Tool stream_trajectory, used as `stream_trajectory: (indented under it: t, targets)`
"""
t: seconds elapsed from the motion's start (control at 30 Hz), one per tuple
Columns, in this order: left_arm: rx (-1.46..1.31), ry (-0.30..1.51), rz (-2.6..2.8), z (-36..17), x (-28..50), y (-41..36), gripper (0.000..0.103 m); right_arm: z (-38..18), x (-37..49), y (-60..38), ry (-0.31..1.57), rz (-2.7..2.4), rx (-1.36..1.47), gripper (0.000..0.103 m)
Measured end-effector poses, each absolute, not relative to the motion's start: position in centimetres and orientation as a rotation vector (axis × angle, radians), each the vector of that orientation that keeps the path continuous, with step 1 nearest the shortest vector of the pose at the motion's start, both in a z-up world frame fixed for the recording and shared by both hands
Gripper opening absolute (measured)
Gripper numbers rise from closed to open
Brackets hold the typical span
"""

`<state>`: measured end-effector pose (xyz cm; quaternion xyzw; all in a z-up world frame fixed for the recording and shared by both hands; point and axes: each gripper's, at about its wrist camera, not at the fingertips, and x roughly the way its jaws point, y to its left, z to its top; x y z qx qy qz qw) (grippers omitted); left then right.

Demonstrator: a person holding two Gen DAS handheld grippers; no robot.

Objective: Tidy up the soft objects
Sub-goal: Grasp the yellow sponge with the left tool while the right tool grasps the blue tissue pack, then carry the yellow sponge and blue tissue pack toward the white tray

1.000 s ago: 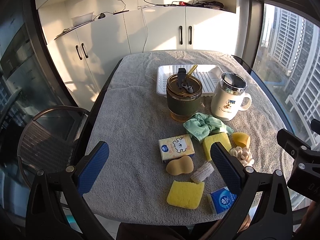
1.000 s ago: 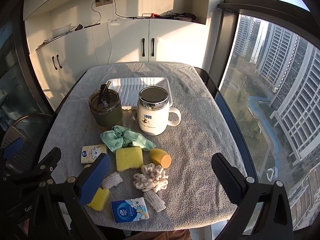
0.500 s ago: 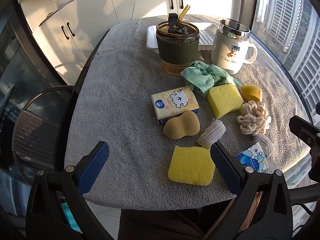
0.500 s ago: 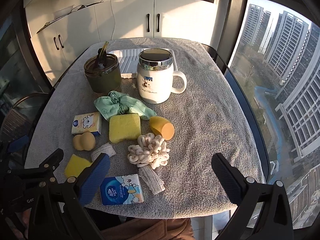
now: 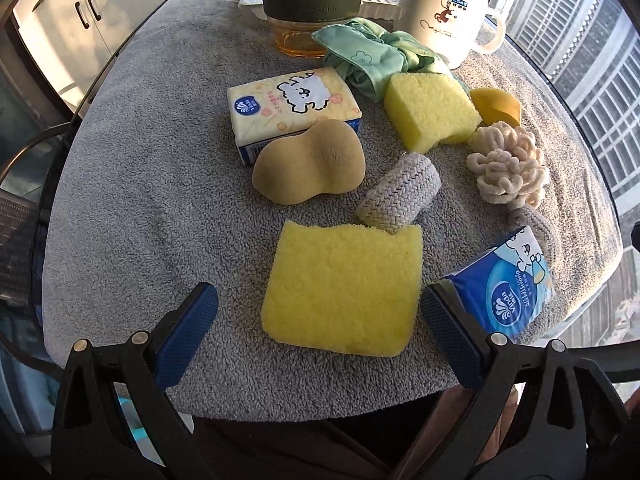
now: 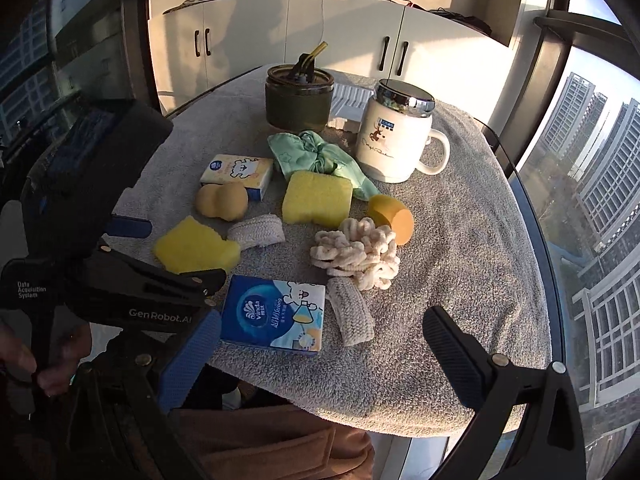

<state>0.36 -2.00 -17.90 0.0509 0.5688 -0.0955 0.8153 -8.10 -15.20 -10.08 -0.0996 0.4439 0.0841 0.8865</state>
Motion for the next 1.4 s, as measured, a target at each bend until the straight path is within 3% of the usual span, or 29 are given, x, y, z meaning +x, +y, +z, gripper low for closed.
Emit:
stream_trajectory:
  t: [0.17, 0.23, 0.33, 0.83, 0.9, 1.4]
  targets:
    - [0.128, 1.146, -0.191, -18.4, -0.2, -2.0, 0.099, -11.9, -8.2, -15.0, 0.957, 0.244, -0.168, 0.099]
    - [0.122, 1.110, -0.193, -18.2, -0.3, -1.5, 0.090, -12.8, -8.1, -14.9, 0.967, 0.269, -0.138, 0.095]
    - [0.120, 1.062, -0.206, -17.6, -0.8, -1.3, 0.061, -13.9, -8.1, -14.5, 0.965, 0.274, -0.130, 0.093]
    - [0.052, 0.967, -0.256, -16.4, -1.6, 1.2, 0.059, -16.3, -7.6, -12.8, 0.880, 0.203, -0.216, 0.092]
    - [0.053, 0.951, -0.253, -16.1, -1.7, 1.5, 0.059, -16.5, -7.5, -12.3, 0.879, 0.219, -0.226, 0.079]
    - [0.041, 0.881, -0.215, -13.4, -1.0, 2.7, 0.059, -13.4, -7.7, -11.8, 0.720, 0.228, -0.210, 0.077]
